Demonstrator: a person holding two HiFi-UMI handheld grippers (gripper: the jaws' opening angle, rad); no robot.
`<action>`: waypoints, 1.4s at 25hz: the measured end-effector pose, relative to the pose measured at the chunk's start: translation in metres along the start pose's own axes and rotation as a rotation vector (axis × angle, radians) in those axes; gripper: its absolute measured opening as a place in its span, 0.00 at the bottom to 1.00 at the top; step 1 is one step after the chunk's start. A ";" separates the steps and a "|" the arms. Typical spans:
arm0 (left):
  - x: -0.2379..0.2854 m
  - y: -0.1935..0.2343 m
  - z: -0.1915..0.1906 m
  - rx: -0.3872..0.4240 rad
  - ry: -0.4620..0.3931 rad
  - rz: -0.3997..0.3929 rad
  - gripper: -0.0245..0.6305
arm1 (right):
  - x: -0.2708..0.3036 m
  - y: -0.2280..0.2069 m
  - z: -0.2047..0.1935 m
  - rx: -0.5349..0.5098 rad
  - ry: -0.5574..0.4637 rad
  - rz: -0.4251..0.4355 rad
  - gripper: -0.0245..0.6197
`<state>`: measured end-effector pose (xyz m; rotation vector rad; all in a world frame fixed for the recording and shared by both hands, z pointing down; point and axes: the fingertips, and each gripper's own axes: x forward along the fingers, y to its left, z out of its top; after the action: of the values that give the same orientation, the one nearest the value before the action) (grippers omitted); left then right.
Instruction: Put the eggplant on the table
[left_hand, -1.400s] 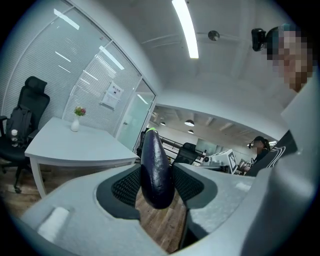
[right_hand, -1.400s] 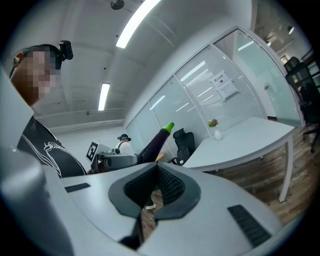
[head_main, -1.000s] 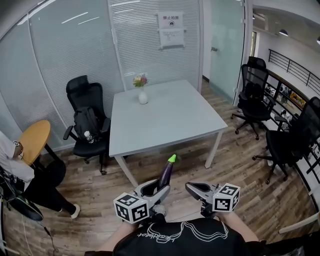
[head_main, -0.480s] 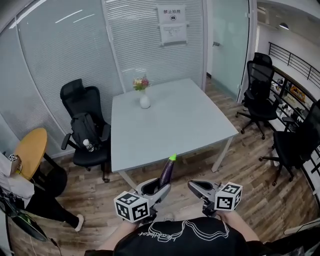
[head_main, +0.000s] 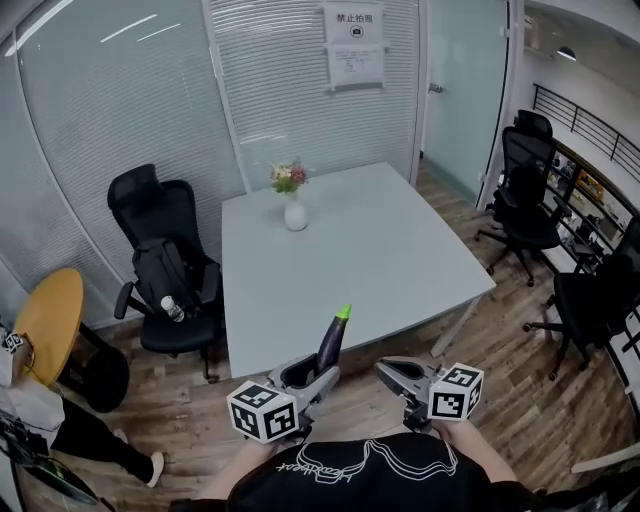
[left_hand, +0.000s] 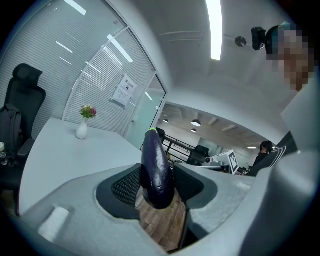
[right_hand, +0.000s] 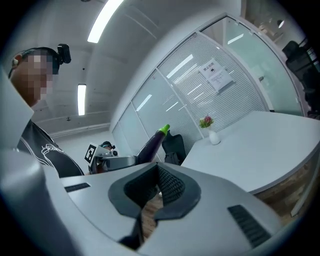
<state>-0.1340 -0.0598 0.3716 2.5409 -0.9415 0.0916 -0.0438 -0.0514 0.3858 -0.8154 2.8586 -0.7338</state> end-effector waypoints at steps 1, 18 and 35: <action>0.002 0.012 0.003 -0.002 0.002 -0.001 0.36 | 0.009 -0.005 0.002 -0.002 0.002 -0.004 0.05; 0.086 0.133 0.014 -0.044 0.044 -0.018 0.36 | 0.086 -0.121 0.014 0.044 0.015 -0.057 0.05; 0.235 0.266 0.038 -0.049 0.142 0.098 0.36 | 0.158 -0.301 0.063 0.162 0.061 -0.035 0.05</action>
<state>-0.1255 -0.3991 0.4830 2.4077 -0.9988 0.2717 -0.0221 -0.3836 0.4795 -0.8354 2.7973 -0.9962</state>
